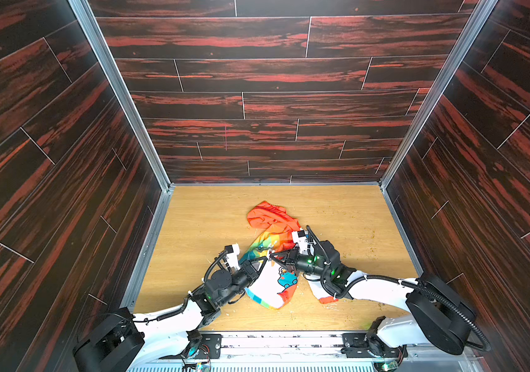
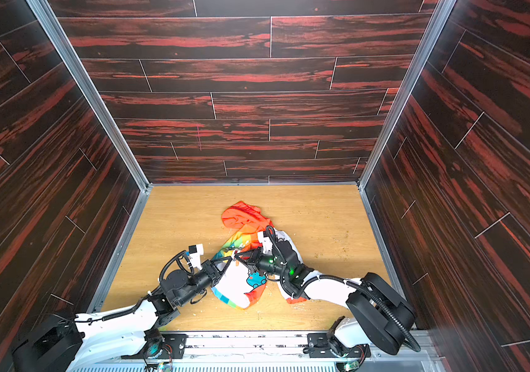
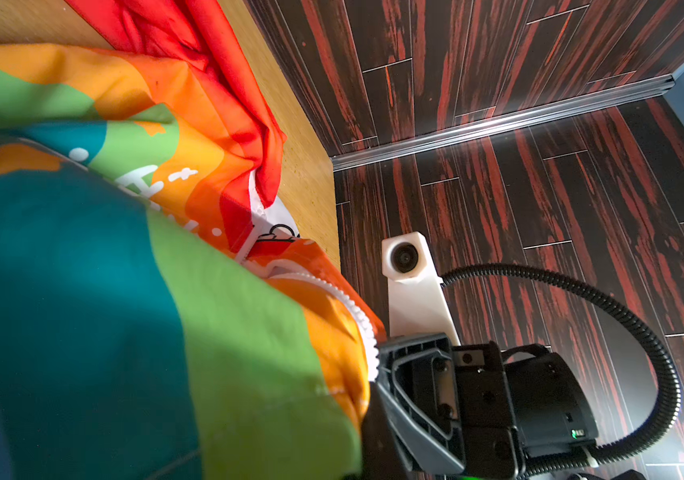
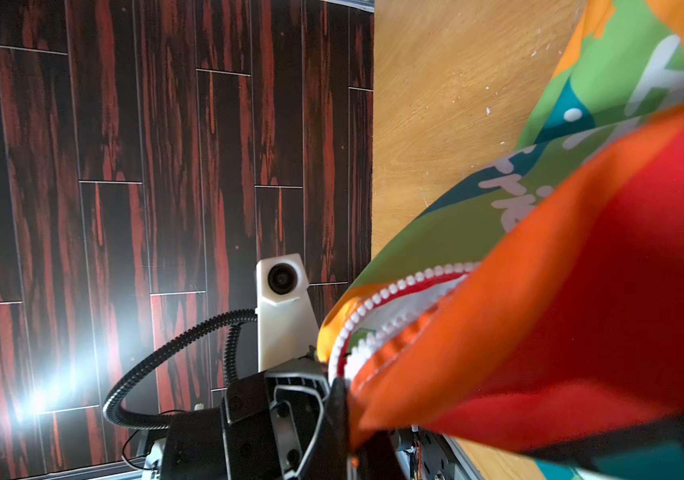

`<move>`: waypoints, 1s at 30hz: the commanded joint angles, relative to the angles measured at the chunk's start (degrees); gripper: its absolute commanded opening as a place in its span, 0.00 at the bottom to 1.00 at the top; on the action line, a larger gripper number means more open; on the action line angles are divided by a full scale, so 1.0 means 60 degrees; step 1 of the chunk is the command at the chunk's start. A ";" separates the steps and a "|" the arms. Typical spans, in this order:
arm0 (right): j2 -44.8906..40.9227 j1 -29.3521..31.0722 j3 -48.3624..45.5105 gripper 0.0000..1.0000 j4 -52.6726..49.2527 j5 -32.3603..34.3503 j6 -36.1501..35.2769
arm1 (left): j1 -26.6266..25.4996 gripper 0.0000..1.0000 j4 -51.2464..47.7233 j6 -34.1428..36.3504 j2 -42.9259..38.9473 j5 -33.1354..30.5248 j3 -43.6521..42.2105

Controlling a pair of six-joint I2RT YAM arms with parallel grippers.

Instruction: Zip up the jacket

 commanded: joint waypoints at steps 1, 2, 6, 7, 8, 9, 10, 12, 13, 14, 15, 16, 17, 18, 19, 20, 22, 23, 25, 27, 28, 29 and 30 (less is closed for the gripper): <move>-0.0366 -0.0292 0.0276 0.00 -0.0325 0.1027 -0.0053 | -0.0230 0.00 -0.0004 0.0126 -0.0141 0.0160 -0.0150; -0.0391 -0.0333 0.0302 0.00 -0.0366 0.1055 -0.0074 | -0.0263 0.00 0.0006 0.0132 -0.0149 0.0154 -0.0151; -0.0342 -0.0439 0.0430 0.00 -0.0401 0.1055 -0.0054 | -0.0283 0.00 -0.0004 0.0126 -0.0135 0.0232 -0.0136; -0.0325 -0.0450 0.0468 0.00 -0.0343 0.1015 -0.0053 | -0.0287 0.00 0.0002 0.0136 -0.0114 0.0247 -0.0150; -0.0327 -0.0471 0.0497 0.00 -0.0320 0.0996 -0.0017 | -0.0317 0.00 0.0011 0.0141 -0.0086 0.0247 -0.0164; -0.0358 -0.0499 0.0510 0.00 -0.0287 0.0986 0.0017 | -0.0329 0.00 0.0011 0.0152 -0.0059 0.0261 -0.0175; -0.0384 -0.0509 0.0515 0.00 -0.0243 0.0957 0.0060 | -0.0340 0.00 0.0007 0.0166 -0.0030 0.0262 -0.0187; -0.0428 -0.0544 0.0586 0.00 -0.0257 0.0856 0.0133 | -0.0369 0.00 -0.0037 0.0238 0.0022 0.0262 -0.0209; -0.0459 -0.0546 0.0600 0.00 -0.0272 0.0822 0.0206 | -0.0373 0.00 -0.0051 0.0267 0.0054 0.0247 -0.0236; -0.0494 -0.0559 0.0617 0.00 -0.0259 0.0797 0.0273 | -0.0380 0.00 -0.0024 0.0311 0.0084 0.0247 -0.0258; -0.0516 -0.0582 0.0630 0.00 -0.0276 0.0779 0.0307 | -0.0384 0.00 0.0003 0.0330 0.0103 0.0236 -0.0289; -0.0545 -0.0611 0.0653 0.00 -0.0307 0.0746 0.0313 | -0.0389 0.00 0.0025 0.0325 0.0107 0.0220 -0.0332; -0.0568 -0.0634 0.0696 0.00 -0.0358 0.0697 0.0302 | -0.0397 0.00 0.0041 0.0316 0.0107 0.0190 -0.0364; -0.0568 -0.0657 0.0759 0.00 -0.0411 0.0582 0.0223 | -0.0400 0.00 0.0071 0.0288 0.0072 0.0128 -0.0405; -0.0535 -0.0663 0.0854 0.00 -0.0462 0.0422 0.0088 | -0.0399 0.00 0.0117 0.0258 -0.0004 0.0032 -0.0447; -0.0501 -0.0663 0.0907 0.08 -0.0494 0.0302 -0.0007 | -0.0391 0.00 0.0128 0.0229 -0.0088 -0.0090 -0.0485; -0.0478 -0.0656 0.0810 0.29 -0.0392 0.0086 -0.0069 | -0.0394 0.00 -0.0089 0.0269 -0.0421 -0.0405 -0.0488; -0.0517 -0.0646 0.0722 0.35 -0.0360 0.0032 -0.0117 | -0.0398 0.00 -0.0253 0.0328 -0.0595 -0.0524 -0.0448; -0.0625 -0.0642 0.0478 0.47 -0.0362 -0.0016 -0.0224 | -0.0391 0.00 -0.0778 0.0494 -0.1011 -0.0702 -0.0321; -0.0717 -0.0649 0.0269 0.50 -0.0230 -0.0165 -0.0272 | -0.0393 0.00 -0.1079 0.0591 -0.1344 -0.0853 -0.0268; -0.0722 -0.0647 0.0179 0.50 -0.0090 -0.0284 -0.0265 | -0.0390 0.00 -0.1147 0.0619 -0.1502 -0.0932 -0.0281; -0.0732 -0.0647 0.0070 0.50 0.0041 -0.0384 -0.0244 | -0.0387 0.00 -0.1198 0.0623 -0.1618 -0.1006 -0.0296; -0.0765 -0.0634 -0.0063 0.50 0.0263 -0.0427 -0.0229 | -0.0385 0.00 -0.1282 0.0648 -0.1746 -0.1065 -0.0296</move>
